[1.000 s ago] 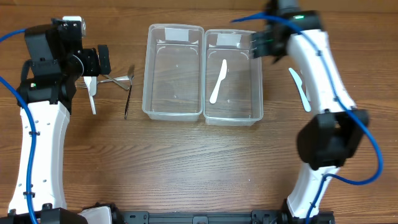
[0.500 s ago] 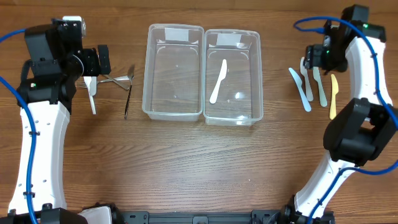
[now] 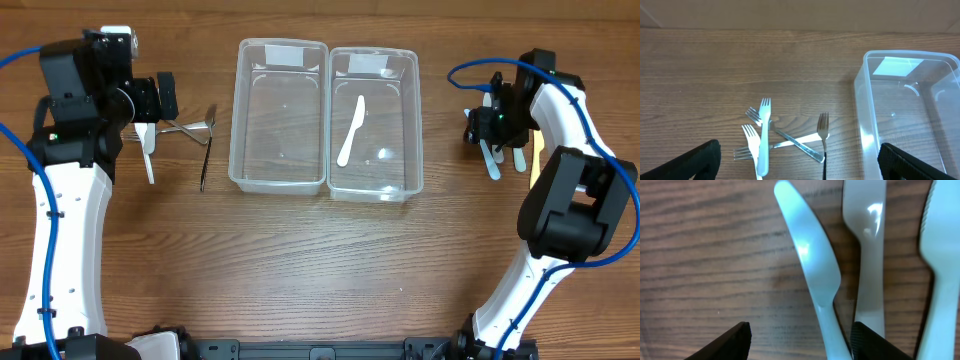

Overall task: Pack container
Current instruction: 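Return right gripper to knives and grasp a light-blue knife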

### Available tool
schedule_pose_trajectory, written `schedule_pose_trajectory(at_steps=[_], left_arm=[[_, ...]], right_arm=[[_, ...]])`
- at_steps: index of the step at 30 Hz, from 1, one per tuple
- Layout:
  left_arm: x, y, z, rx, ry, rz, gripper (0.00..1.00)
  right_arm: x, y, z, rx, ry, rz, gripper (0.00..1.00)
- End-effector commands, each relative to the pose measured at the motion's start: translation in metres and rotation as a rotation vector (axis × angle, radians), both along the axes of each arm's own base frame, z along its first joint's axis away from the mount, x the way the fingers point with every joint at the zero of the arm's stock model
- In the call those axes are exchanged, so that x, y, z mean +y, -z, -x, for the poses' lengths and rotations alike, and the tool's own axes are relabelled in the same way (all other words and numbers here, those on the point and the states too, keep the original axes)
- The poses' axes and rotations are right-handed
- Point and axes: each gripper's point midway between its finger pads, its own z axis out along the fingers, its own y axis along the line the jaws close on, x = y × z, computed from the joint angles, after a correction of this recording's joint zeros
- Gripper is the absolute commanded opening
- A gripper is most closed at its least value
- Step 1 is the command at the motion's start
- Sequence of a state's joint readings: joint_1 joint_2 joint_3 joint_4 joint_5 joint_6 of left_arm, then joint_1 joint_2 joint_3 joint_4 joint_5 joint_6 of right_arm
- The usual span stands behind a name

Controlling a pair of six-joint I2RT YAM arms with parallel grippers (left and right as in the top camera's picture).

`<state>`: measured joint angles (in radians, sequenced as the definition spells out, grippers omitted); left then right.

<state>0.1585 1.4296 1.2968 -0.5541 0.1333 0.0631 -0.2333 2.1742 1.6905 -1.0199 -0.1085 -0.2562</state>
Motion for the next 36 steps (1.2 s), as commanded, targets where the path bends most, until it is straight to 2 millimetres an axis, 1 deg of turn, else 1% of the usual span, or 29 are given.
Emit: schedule_pose_trajectory(at_steps=[1, 5, 12, 13, 16, 17, 18, 20, 22, 27, 30, 34, 36], left_arm=[[0.003, -0.012, -0.004, -0.026, 0.007, -0.024, 1.0], [0.003, -0.012, -0.004, -0.026, 0.007, -0.024, 1.0], [0.003, -0.012, -0.004, -0.026, 0.007, -0.024, 1.0], [0.003, -0.012, -0.004, -0.026, 0.007, -0.024, 1.0], [0.003, -0.012, -0.004, -0.026, 0.007, -0.024, 1.0], [0.003, -0.012, -0.004, -0.026, 0.007, -0.024, 1.0], [0.003, -0.012, -0.004, -0.026, 0.007, -0.024, 1.0], [0.003, -0.012, -0.004, -0.026, 0.007, -0.024, 1.0], [0.003, -0.012, -0.004, -0.026, 0.007, -0.024, 1.0], [0.003, -0.012, -0.004, -0.027, 0.007, -0.024, 1.0], [0.003, -0.012, -0.004, -0.026, 0.007, -0.024, 1.0], [0.003, -0.012, -0.004, -0.026, 0.007, -0.024, 1.0], [0.003, -0.012, -0.004, -0.026, 0.007, -0.024, 1.0]], right_arm=[[0.003, 0.002, -0.003, -0.013, -0.006, -0.014, 0.66], [0.004, 0.01, -0.001, -0.014, -0.006, -0.014, 0.66], [0.007, 0.036, 0.014, 0.026, -0.006, -0.024, 0.65], [0.008, 0.039, 0.017, 0.037, 0.003, -0.027, 0.59], [0.008, 0.039, 0.018, 0.045, 0.04, -0.032, 0.4], [0.008, 0.039, 0.018, 0.048, 0.051, -0.035, 0.38], [0.008, 0.039, 0.021, 0.064, 0.083, -0.032, 0.31], [0.005, 0.04, 0.026, 0.089, 0.142, -0.019, 0.25], [0.0, 0.041, 0.029, 0.104, 0.183, 0.007, 0.21], [0.001, 0.041, 0.032, 0.12, 0.182, 0.007, 0.15], [0.001, 0.041, 0.033, 0.125, 0.182, 0.006, 0.05], [-0.002, 0.039, 0.033, 0.127, 0.186, 0.021, 0.04], [-0.003, 0.032, 0.03, 0.12, 0.198, 0.025, 0.04]])
